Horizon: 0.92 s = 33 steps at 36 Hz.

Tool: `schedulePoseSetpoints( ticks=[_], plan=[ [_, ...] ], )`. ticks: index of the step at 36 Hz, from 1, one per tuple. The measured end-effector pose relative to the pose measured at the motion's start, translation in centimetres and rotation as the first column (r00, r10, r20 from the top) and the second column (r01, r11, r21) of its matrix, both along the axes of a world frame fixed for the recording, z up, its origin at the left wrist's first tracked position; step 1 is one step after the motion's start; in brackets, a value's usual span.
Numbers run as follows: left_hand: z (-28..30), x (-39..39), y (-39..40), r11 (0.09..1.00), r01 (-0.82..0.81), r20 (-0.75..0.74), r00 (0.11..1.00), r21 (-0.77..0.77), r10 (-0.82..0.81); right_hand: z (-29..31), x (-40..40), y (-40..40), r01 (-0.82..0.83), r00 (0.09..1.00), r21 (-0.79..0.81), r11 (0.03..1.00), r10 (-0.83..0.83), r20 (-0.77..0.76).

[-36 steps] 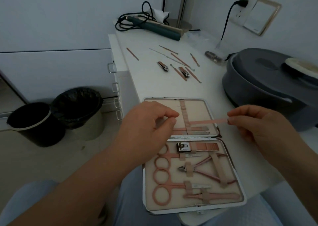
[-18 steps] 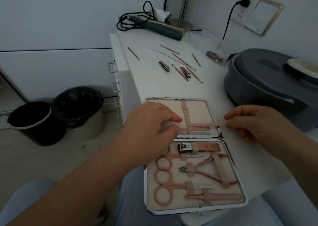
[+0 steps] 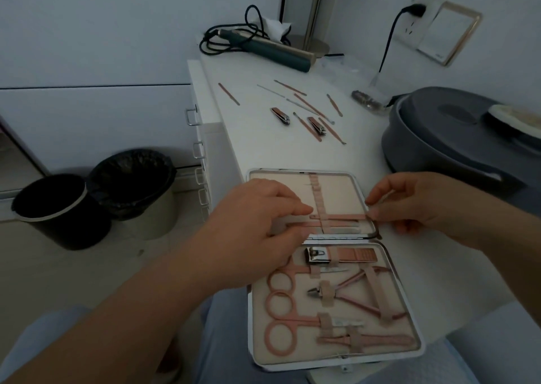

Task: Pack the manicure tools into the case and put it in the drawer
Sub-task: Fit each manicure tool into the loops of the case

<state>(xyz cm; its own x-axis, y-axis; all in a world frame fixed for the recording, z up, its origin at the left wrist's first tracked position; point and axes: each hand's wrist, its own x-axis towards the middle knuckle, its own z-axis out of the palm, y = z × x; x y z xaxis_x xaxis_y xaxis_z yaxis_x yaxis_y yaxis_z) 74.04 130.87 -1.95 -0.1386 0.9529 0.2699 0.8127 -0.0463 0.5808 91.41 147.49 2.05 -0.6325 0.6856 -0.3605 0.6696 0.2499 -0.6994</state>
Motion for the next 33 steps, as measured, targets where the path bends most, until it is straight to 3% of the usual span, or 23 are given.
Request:
schedulePoseSetpoints(
  ticks=[4, 8, 20, 33],
  plan=[
    [0.0, -0.4, -0.3, 1.0, 0.009, 0.009, 1.0, -0.001, -0.009, -0.1, 0.0, -0.5, -0.098, 0.995, 0.333, 0.938, 0.101, 0.008],
    [-0.1, -0.6, -0.4, 1.0, 0.003, 0.004, 1.0, 0.009, -0.004, 0.3, -0.6, -1.3, -0.212, 0.977, 0.439, 0.873, 0.202, 0.07],
    [-0.3, -0.5, -0.3, 0.999, 0.036, -0.03, 0.999, 0.012, -0.036, 1.3, -2.5, -1.7, -0.438, 0.881, 0.379, 0.815, 0.305, 0.363],
    [-0.5, -0.6, -0.2, 0.998, 0.053, -0.03, 0.998, -0.017, -0.053, 2.0, -4.8, -2.0, -0.634, 0.74, 0.298, 0.714, 0.447, 0.502]
  ],
)
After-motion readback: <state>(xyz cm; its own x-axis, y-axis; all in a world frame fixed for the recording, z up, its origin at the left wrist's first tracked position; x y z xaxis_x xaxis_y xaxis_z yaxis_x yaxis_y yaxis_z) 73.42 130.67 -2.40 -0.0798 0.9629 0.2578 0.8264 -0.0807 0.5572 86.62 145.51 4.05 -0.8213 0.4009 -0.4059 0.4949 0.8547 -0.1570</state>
